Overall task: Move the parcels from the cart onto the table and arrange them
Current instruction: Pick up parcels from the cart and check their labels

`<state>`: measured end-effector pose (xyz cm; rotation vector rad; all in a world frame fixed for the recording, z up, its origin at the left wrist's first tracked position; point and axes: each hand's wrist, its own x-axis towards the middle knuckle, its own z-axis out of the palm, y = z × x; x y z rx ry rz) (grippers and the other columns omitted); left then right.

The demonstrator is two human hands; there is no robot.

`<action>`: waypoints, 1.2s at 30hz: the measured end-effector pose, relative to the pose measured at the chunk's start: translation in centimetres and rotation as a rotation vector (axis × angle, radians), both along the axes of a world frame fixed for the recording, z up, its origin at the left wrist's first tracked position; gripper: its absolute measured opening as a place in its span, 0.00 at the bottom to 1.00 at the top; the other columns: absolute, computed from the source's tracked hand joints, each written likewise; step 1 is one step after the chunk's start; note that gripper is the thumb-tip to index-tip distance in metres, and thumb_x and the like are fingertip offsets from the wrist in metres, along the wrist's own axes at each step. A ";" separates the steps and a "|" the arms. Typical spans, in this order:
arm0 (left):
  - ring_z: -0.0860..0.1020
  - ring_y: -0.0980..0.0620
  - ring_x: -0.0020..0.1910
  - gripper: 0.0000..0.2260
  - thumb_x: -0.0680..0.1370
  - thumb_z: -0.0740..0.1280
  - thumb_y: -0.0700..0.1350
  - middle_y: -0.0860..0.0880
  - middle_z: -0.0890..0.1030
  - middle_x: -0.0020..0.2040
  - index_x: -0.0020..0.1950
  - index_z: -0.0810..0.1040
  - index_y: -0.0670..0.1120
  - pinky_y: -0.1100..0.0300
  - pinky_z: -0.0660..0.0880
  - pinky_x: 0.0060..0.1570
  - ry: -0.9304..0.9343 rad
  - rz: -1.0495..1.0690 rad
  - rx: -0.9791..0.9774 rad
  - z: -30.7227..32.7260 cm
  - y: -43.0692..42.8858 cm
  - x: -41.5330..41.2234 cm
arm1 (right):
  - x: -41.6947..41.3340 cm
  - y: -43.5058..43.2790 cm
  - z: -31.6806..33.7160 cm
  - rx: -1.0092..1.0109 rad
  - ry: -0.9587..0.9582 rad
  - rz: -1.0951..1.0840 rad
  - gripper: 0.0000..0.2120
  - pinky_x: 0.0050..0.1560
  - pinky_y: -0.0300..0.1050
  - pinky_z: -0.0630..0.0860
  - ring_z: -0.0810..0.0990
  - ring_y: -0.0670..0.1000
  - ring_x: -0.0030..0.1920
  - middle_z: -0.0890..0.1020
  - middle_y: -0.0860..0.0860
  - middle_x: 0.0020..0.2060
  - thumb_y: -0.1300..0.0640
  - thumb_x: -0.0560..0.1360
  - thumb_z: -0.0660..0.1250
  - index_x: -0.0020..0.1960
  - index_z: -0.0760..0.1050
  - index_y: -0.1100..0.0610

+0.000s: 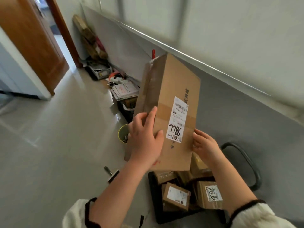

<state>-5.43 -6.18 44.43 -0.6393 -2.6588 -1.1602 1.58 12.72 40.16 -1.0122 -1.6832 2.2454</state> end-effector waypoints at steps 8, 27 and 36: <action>0.62 0.47 0.63 0.32 0.75 0.68 0.46 0.48 0.63 0.67 0.75 0.57 0.57 0.50 0.67 0.60 0.007 -0.010 -0.021 -0.1 0.9 1.3 | 0.9 1.0 0.5 -0.035 -0.004 -0.081 0.16 0.48 0.48 0.78 0.83 0.51 0.50 0.84 0.52 0.49 0.62 0.78 0.62 0.66 0.71 0.59; 0.80 0.55 0.55 0.26 0.77 0.64 0.33 0.55 0.82 0.56 0.68 0.67 0.58 0.61 0.79 0.44 -0.705 -0.246 0.846 -3.6 -0.3 -7.5 | 2.6 -2.9 10.4 1.080 0.090 0.062 0.22 0.45 0.19 0.65 0.77 0.35 0.49 0.75 0.41 0.63 0.57 0.76 0.66 0.69 0.70 0.48; 0.75 0.64 0.59 0.32 0.73 0.67 0.29 0.67 0.77 0.58 0.61 0.70 0.65 0.71 0.73 0.51 -0.279 -0.226 0.760 0.1 1.6 -7.4 | 2.0 0.2 10.1 0.505 0.153 -0.163 0.25 0.59 0.46 0.76 0.78 0.49 0.58 0.79 0.51 0.59 0.55 0.76 0.67 0.71 0.66 0.56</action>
